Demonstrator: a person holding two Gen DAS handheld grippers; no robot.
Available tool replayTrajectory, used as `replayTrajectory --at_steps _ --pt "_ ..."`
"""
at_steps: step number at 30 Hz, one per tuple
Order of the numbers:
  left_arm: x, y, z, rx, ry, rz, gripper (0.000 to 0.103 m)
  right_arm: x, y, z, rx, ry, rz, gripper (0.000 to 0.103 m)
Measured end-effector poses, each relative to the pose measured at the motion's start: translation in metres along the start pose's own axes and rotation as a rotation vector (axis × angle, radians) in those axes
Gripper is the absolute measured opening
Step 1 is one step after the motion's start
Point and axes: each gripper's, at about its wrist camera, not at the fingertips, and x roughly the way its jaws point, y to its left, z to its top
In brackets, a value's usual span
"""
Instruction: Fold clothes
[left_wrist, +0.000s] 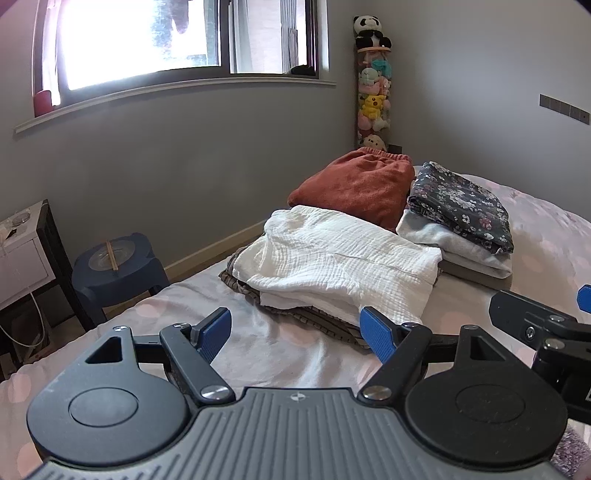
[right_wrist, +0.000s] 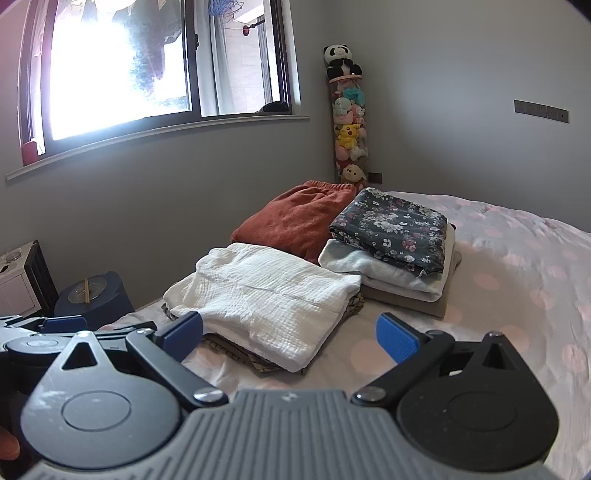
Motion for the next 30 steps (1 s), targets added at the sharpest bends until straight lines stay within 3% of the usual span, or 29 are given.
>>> replayTrajectory --at_steps 19,30 --pt "-0.003 -0.002 -0.011 -0.039 -0.013 0.024 0.076 -0.004 -0.001 -0.013 0.004 -0.022 0.009 0.101" --pt "-0.002 -0.003 -0.024 -0.031 0.000 0.002 0.076 -0.007 -0.005 -0.024 0.029 -0.030 -0.016 0.101"
